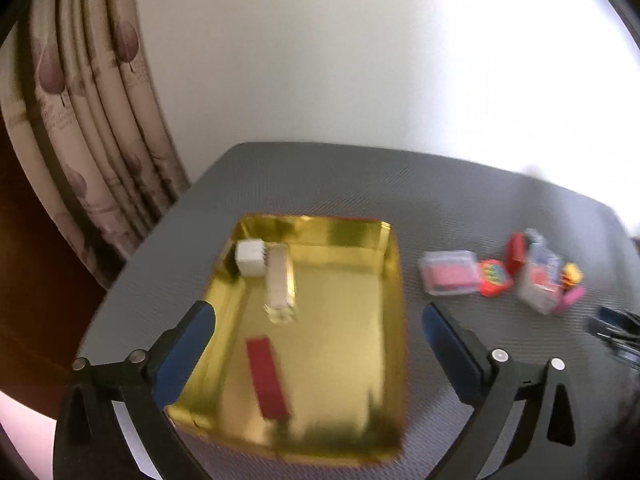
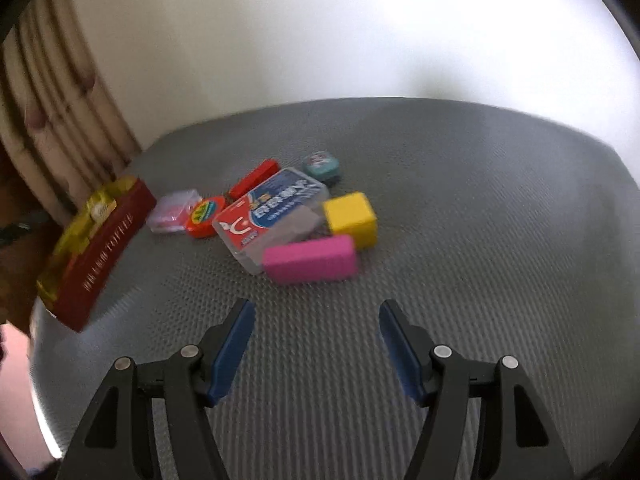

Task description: Organize rigid objects

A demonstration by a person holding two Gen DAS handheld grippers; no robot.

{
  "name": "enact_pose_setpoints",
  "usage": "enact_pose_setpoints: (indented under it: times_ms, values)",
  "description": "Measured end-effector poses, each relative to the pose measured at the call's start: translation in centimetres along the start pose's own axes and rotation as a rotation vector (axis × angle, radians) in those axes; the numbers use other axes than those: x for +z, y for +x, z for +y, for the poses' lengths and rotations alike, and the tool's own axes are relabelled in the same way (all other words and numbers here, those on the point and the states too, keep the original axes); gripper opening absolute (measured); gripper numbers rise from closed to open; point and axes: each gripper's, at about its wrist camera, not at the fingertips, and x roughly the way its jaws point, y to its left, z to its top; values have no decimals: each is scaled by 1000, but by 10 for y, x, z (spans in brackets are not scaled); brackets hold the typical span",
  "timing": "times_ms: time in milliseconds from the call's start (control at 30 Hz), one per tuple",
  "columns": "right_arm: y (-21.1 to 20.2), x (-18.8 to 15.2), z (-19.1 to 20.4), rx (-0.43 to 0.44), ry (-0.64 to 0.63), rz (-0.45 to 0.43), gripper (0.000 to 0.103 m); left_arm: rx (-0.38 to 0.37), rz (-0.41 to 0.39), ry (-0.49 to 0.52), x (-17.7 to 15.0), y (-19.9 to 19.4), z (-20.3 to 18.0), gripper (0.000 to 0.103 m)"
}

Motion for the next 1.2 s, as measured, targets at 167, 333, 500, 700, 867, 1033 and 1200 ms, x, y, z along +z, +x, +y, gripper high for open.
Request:
enact_pose_setpoints:
  times_ms: [167,333,500,700,867,1033,1200]
  values:
    - [33,14,11,-33,-94,39,67,-60,-11,-21,-22,-18,0,103]
    - [50,23,11,-20,-64,49,67,-125,7,-69,-40,-20,-3,103]
    - [58,27,12,-20,-52,54,65,-158,51,-85,-52,-5,-12,103]
    - [27,21,8,-27,-29,-5,64,-179,55,-69,-61,-5,-27,103]
    - [-12,33,15,-26,-34,-81,64,-162,37,-68,-63,-15,-35,103]
    - [-50,64,39,-20,-68,-166,64,-103,-2,-71,-68,-34,-36,103]
    - [-96,88,63,1,-114,-241,64,-48,-47,-66,-73,-54,-26,103]
